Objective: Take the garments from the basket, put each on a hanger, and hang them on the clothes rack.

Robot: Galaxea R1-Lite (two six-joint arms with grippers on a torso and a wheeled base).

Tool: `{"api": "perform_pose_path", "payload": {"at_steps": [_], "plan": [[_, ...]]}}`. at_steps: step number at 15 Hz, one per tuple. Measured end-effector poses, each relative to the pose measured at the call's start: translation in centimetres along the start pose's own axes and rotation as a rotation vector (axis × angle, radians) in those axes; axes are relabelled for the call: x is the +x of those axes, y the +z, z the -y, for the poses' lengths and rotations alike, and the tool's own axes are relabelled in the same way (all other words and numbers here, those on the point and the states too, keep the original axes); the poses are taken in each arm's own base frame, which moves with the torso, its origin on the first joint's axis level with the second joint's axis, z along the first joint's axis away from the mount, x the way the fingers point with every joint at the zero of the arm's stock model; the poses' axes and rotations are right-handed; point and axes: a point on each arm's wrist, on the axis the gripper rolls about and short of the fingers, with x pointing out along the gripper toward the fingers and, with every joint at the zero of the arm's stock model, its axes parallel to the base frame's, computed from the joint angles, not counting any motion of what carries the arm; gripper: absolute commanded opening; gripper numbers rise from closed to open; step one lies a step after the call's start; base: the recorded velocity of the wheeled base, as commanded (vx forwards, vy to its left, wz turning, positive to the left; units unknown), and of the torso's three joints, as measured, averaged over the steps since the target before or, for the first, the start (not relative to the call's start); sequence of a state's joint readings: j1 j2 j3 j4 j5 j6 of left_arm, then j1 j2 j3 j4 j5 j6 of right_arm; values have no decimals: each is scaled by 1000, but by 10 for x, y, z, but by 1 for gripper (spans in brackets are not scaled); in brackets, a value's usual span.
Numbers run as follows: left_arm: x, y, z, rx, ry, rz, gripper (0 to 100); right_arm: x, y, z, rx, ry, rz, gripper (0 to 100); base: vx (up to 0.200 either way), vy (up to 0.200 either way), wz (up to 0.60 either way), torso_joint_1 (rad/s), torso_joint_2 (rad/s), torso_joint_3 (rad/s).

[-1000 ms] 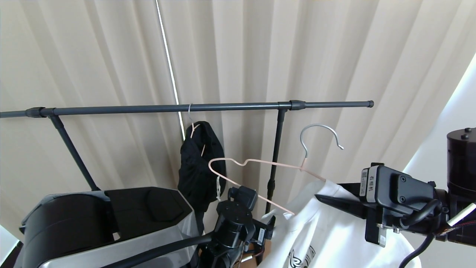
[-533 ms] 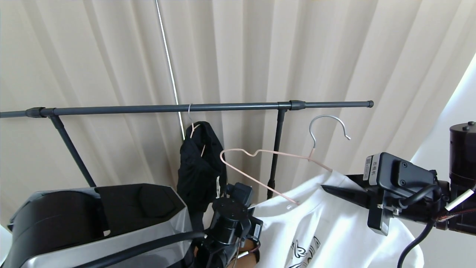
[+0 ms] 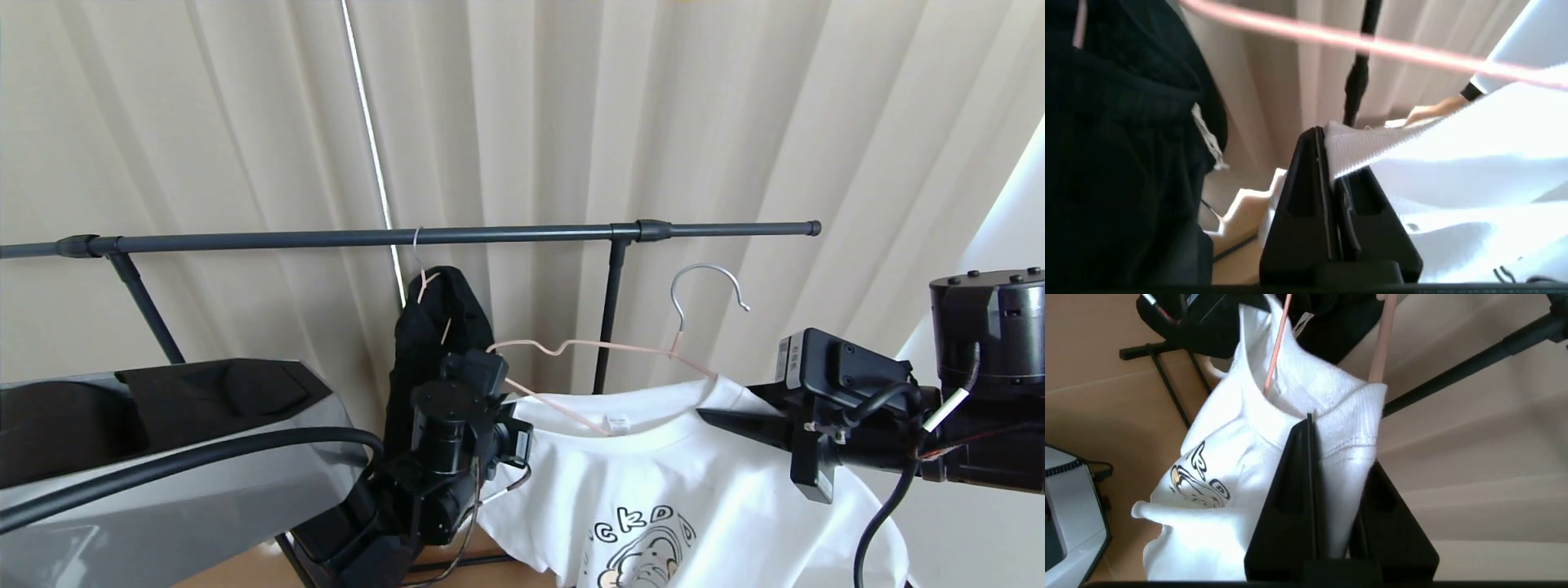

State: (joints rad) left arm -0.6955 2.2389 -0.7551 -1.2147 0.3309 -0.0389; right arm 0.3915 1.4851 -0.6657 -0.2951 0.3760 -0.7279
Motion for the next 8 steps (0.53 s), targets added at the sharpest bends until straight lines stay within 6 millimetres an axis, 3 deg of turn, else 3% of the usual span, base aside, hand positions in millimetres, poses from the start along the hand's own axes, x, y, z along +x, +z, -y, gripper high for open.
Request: {"api": "perform_pose_path", "payload": {"at_steps": [8], "plan": [[12,23,-36,-12,88,65,0,2,-3,-1,-1,6,-13,0,0,0,0,0,0,0]]}}
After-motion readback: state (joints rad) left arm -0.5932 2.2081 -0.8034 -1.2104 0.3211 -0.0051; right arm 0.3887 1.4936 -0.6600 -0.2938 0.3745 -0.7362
